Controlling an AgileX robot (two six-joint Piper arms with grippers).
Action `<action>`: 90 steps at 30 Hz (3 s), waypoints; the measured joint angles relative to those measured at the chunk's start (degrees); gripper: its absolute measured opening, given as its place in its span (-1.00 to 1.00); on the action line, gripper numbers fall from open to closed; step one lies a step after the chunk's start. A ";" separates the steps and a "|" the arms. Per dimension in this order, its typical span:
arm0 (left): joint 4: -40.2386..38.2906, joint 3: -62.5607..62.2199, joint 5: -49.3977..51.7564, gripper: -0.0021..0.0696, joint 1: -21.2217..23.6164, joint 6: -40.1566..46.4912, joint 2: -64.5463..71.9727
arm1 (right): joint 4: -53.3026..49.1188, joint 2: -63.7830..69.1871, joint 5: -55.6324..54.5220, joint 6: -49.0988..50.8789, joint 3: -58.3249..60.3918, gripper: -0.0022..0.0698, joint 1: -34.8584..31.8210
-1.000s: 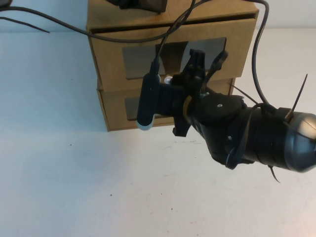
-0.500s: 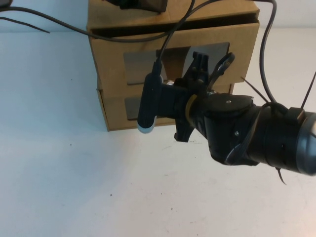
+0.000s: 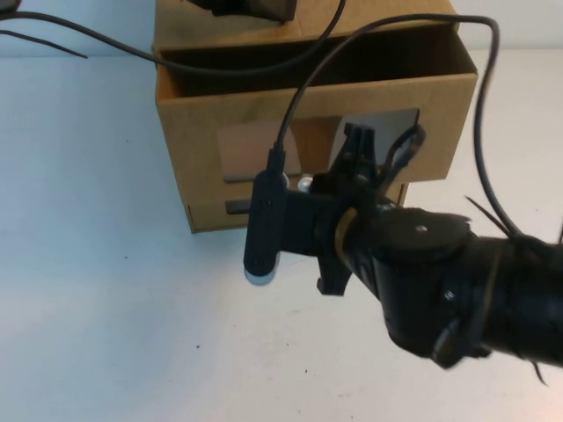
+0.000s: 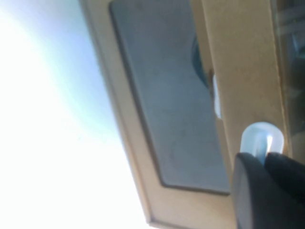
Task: Open the shoe box
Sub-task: 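Pull the top drawer of the cardboard box fully open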
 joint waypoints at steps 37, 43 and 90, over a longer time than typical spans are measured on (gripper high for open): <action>0.10 0.00 0.00 -0.96 0.00 0.00 0.12 | 21.61 -9.79 19.77 -8.77 3.87 -0.92 17.83; 0.10 0.00 0.00 -0.96 0.00 0.00 0.12 | 23.16 -11.44 21.30 -8.90 3.87 -0.92 20.07; 4.78 -5.86 1.05 -0.96 0.57 2.93 -12.60 | 27.01 -33.04 36.04 2.46 -1.97 -0.96 16.48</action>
